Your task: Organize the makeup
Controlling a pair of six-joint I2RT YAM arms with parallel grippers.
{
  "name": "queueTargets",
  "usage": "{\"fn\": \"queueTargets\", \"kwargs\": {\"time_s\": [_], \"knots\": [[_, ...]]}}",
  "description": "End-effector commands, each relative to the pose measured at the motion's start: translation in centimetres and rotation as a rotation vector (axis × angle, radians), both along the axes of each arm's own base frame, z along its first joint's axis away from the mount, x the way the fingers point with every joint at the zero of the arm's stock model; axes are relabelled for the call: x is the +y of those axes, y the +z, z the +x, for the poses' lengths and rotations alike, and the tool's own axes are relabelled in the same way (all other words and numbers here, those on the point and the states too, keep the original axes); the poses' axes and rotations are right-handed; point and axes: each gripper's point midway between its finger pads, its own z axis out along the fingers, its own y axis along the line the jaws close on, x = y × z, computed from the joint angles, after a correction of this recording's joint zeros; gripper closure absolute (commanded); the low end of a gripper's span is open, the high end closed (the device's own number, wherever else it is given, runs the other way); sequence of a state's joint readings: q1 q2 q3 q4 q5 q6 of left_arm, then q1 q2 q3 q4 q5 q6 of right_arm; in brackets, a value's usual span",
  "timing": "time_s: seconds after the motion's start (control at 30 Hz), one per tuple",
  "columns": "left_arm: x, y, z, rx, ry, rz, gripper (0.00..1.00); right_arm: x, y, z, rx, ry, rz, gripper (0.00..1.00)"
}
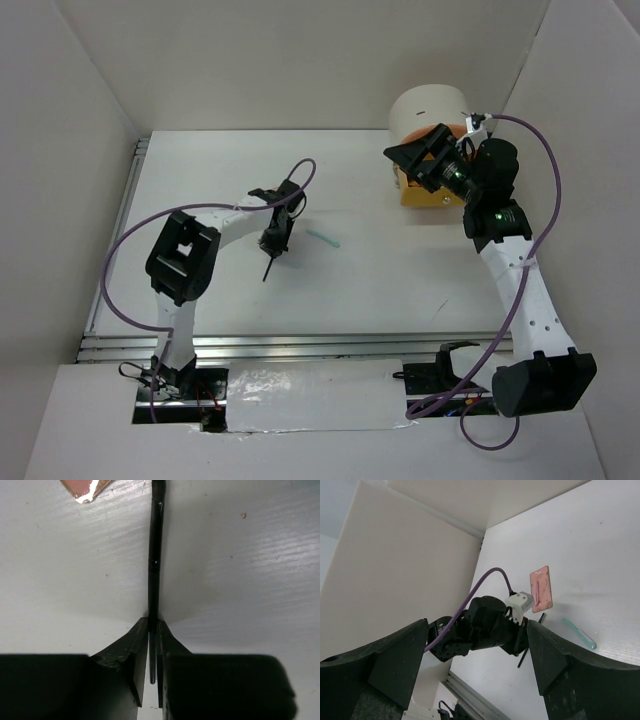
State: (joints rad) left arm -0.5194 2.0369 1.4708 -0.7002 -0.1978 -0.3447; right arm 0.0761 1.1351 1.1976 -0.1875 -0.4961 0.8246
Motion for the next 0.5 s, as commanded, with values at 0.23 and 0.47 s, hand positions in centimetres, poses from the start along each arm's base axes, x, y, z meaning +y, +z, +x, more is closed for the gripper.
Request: {"fn": "queueTargets", "kwargs": {"time_s": [0.23,0.47], "knots": [[0.2,-2.6,-5.6,0.165,0.024,-0.063,1.00,0.9,2.3,-0.6,-0.091,0.061,0.016,0.13],[-6.0,10.3,-3.9,-0.056,-0.080,-0.477,1.00,3.0,0.0,-2.2,-0.083,0.234,0.039,0.14]]}}
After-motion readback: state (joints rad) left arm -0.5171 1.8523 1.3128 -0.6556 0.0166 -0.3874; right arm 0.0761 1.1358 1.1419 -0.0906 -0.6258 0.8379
